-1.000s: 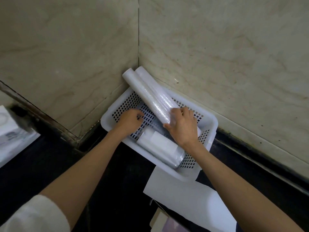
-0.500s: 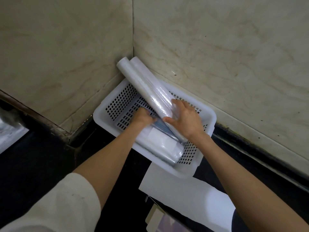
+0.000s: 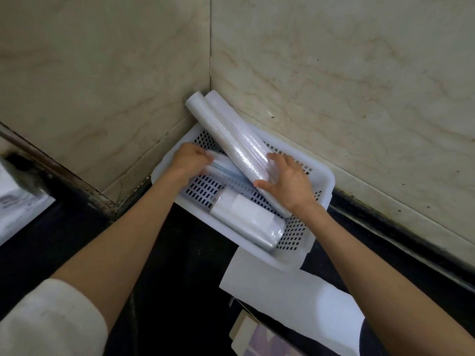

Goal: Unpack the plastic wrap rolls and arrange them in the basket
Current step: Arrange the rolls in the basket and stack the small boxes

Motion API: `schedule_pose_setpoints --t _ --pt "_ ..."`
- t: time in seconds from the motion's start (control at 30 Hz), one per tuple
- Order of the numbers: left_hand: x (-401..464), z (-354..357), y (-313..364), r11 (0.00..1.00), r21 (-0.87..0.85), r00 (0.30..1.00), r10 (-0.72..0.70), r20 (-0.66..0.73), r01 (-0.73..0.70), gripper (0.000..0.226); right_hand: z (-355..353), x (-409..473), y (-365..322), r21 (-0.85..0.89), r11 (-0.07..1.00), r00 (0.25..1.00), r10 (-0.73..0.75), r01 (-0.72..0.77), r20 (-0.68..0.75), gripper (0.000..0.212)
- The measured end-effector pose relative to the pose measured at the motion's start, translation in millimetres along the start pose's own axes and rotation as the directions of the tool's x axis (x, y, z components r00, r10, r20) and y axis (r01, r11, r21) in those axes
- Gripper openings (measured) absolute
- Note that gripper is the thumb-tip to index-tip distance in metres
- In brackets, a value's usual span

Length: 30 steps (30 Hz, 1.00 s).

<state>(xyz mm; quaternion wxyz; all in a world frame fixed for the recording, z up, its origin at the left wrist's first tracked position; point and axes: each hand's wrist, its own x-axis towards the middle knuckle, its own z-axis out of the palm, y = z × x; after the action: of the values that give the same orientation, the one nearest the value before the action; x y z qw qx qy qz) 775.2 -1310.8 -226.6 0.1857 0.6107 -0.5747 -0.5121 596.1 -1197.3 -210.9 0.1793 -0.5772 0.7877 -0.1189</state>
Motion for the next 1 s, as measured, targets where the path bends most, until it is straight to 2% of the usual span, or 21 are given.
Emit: schedule_pose_setpoints --t 0.03,0.1,0.13,0.2,0.27,0.3,0.37,0.43,0.5,0.63,0.77,1.0 --pt "-1.3 0.8 -3.2 0.986 0.159 0.999 0.047 -0.02 -0.043 0.022 -0.1 -0.1 -0.2 -0.001 1.0 1.0 0.002 -0.002 0.002 0.072" --pt "-7.4 5.5 -8.9 0.884 0.453 0.992 0.128 0.006 -0.117 0.02 -0.2 -0.6 -1.0 0.0 1.0 1.0 0.006 -0.006 0.003 0.072" --pt "-10.6 8.7 -11.1 0.828 0.544 0.989 0.141 0.034 -0.137 0.022 -0.3 -0.6 -1.4 0.003 1.0 1.0 0.009 -0.009 0.004 0.072" --pt "-15.1 14.6 -13.1 0.741 0.652 0.984 0.17 0.051 -0.161 0.029 -1.0 0.0 -1.5 0.008 1.0 1.0 0.014 -0.014 0.011 0.073" --pt "-18.5 16.1 -9.7 0.663 0.72 0.957 0.292 0.004 -0.205 0.03 -2.0 1.7 -0.9 0.005 1.0 1.0 0.017 -0.017 0.021 0.073" --pt "-19.6 15.4 -8.2 0.624 0.737 0.931 0.364 0.019 -0.259 0.027 -2.3 2.5 -0.6 0.005 1.0 0.999 0.019 -0.019 0.026 0.073" --pt "-21.5 15.0 -9.2 0.581 0.68 0.88 0.425 0.215 -0.447 0.023 -2.1 3.0 -0.1 0.005 1.0 0.999 0.018 -0.018 0.029 0.073" --pt "-28.0 18.1 -10.2 0.615 0.549 0.817 0.328 0.474 -0.565 0.031 -1.3 2.6 0.4 0.0 1.0 1.0 0.013 -0.013 0.019 0.073" --pt "-32.7 26.6 -11.2 0.608 0.528 0.768 0.231 0.597 -0.593 0.042 -0.6 2.3 0.5 0.003 1.0 1.0 0.009 -0.009 0.011 0.072" --pt "-29.2 42.5 -15.7 0.476 0.613 0.743 0.144 0.653 -0.631 0.051 -1.4 4.0 2.0 0.01 1.0 1.0 0.008 -0.008 0.019 0.071" --pt "-28.2 49.3 -17.2 0.422 0.653 0.754 0.13 0.643 -0.629 0.054 -2.4 4.7 3.4 0.01 1.0 1.0 0.002 -0.002 0.023 0.071" --pt "-32.4 40.5 -18.0 0.487 0.56 0.724 0.264 0.637 -0.67 0.031 -1.8 2.2 2.1 0.004 1.0 1.0 0.003 -0.003 0.017 0.071"
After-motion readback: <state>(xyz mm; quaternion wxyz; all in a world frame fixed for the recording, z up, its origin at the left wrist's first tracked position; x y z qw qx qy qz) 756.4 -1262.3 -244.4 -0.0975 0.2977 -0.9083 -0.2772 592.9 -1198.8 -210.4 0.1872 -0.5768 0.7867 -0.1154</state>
